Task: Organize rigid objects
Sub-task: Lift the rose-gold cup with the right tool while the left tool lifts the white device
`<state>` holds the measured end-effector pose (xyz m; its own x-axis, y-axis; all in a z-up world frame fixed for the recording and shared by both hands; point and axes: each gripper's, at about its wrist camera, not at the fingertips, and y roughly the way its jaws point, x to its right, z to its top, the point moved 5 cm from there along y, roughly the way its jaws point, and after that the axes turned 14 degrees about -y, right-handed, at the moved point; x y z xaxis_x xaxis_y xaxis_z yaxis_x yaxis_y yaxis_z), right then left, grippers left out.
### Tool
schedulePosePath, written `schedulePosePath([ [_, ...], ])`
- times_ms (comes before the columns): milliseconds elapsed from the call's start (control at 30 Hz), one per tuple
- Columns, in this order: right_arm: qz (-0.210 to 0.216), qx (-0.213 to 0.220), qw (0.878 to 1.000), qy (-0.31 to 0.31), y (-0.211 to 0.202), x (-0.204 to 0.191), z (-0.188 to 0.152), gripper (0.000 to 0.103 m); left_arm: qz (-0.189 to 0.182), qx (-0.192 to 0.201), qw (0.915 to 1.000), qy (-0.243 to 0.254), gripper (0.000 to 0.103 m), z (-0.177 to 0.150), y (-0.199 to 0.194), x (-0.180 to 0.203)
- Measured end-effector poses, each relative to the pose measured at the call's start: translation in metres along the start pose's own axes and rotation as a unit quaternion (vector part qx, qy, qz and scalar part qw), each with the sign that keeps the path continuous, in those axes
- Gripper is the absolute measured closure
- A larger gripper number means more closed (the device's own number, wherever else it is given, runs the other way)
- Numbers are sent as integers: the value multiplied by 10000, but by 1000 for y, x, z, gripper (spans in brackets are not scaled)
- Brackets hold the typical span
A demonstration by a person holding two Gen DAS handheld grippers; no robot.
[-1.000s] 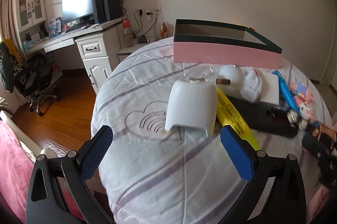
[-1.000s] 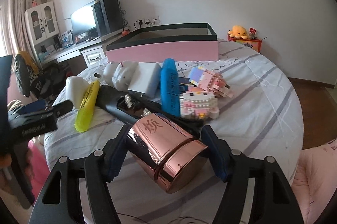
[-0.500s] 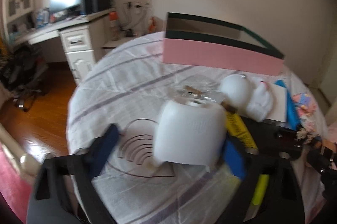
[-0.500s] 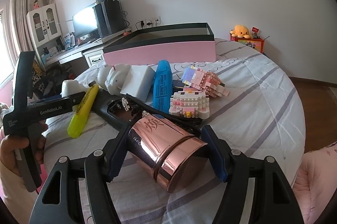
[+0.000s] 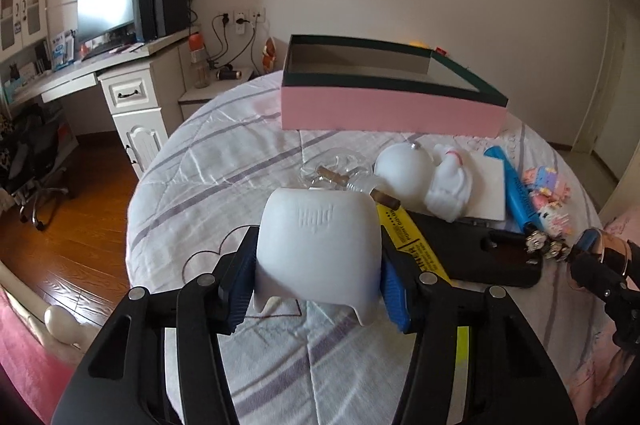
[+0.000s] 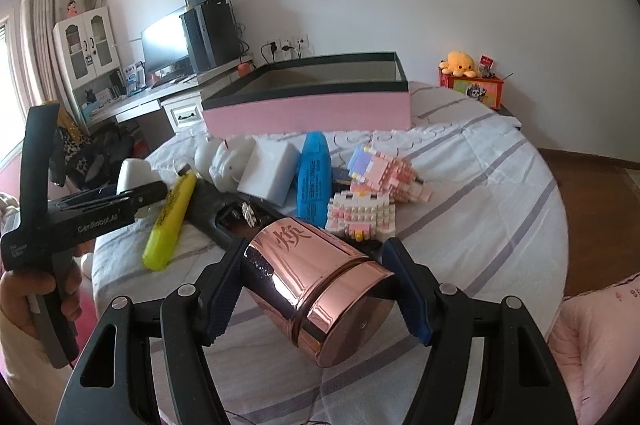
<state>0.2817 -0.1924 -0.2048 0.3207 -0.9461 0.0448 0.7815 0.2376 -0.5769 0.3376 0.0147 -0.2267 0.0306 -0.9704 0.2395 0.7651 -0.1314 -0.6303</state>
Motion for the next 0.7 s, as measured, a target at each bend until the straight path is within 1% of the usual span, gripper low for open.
schedulePosePath([
  [167,-70,91,9999,-56,-7,2,15,34,-89,116,9999,34,51,8,-19,6],
  [233,-83,123,9999,-77,-8,3,22,34,-165,99,9998,81,63,11,-23,9],
  [267,-85,133,9998,-80,-7,4,25,34,-199,66,9998,59,86,12,-23,9],
  [300,-81,118,9999,-93,-5,4,27,34,-167,34,9998,-66,98,13,-23,6],
  [333,-82,104,9998,-117,-4,4,30,34,-192,-56,9998,-32,98,13,-23,5],
  [367,-79,91,9998,-138,-2,4,32,34,-187,-136,9997,40,95,12,-21,5],
  [400,-76,83,9998,-170,1,3,34,34,-134,-112,9998,40,92,13,-19,4],
  [433,-78,66,9998,-178,3,3,35,34,-108,-104,9999,33,92,13,-17,2],
  [467,-68,29,9998,-168,6,3,35,34,-162,-116,9998,12,85,12,-15,1],
  [500,-51,-7,9999,-136,9,4,34,34,-194,-167,9996,-120,66,11,-13,-3],
  [533,-46,-23,9999,-122,11,3,33,34,-157,-192,9995,-180,55,9,-11,-6],
  [567,-35,-37,9999,-125,11,3,32,34,-110,-205,9996,-188,33,6,-10,-9],
  [600,-27,-53,9999,-134,12,2,30,34,-8,-189,9997,-157,25,2,-7,-13],
  [633,-28,-56,9999,-132,12,2,29,34,-13,-113,9998,-165,23,-2,-7,-17],
  [667,-17,-67,9999,-124,12,2,29,34,-109,-144,9995,-247,19,-4,-7,-18],
  [700,-4,-86,9999,-109,13,2,28,34,-181,-210,9990,-365,20,-6,-6,-19],
])
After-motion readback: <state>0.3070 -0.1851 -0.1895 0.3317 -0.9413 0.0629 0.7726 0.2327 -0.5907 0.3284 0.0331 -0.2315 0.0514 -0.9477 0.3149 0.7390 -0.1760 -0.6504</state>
